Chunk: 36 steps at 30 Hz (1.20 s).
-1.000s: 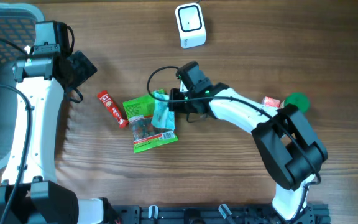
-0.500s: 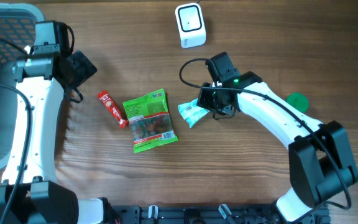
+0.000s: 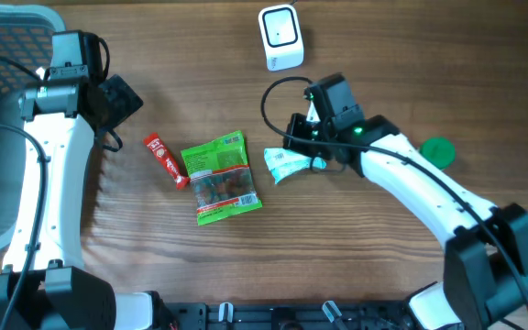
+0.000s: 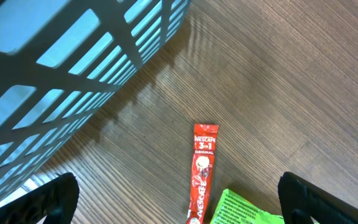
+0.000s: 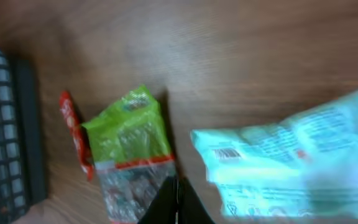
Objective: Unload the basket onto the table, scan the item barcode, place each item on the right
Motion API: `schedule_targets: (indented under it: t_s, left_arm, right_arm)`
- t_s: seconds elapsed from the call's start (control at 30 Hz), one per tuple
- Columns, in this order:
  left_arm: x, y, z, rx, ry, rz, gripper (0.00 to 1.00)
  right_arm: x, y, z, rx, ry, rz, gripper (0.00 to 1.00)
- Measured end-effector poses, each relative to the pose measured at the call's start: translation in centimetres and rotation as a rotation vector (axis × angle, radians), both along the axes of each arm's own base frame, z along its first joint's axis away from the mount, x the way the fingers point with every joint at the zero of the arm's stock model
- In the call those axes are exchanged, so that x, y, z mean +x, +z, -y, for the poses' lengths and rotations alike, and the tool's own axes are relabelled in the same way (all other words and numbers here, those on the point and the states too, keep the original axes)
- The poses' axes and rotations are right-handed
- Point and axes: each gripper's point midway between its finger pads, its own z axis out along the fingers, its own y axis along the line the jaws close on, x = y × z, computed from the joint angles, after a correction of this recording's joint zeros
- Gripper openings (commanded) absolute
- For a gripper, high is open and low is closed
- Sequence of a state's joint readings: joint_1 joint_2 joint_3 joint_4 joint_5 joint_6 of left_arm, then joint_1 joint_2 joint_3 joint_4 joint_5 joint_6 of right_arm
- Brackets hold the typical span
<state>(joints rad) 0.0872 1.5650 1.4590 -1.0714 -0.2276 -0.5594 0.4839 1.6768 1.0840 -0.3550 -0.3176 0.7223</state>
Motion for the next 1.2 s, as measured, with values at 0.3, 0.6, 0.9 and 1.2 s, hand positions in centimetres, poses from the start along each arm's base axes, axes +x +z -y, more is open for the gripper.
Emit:
schedule_targets:
  t_s: [0.3, 0.6, 0.9, 1.2]
  left_arm:
    - [0.0, 0.0, 0.0, 0.000, 0.000, 0.000, 1.00]
    - [0.0, 0.0, 0.0, 0.000, 0.000, 0.000, 1.00]
    - [0.0, 0.0, 0.0, 0.000, 0.000, -0.001, 1.00]
    - [0.0, 0.0, 0.0, 0.000, 0.000, 0.000, 1.00]
  right_arm:
    - [-0.8, -4.4, -0.5, 0.175, -0.037, 0.127, 0.04]
    - [-0.6, -9.2, -0.5, 0.206, -0.112, 0.067, 0.04]
    - [-1.1, -6.0, -1.1, 0.249, -0.041, 0.129, 0.04]
    - [-3.2, -4.0, -1.1, 0.208, 0.007, 0.108, 0.04]
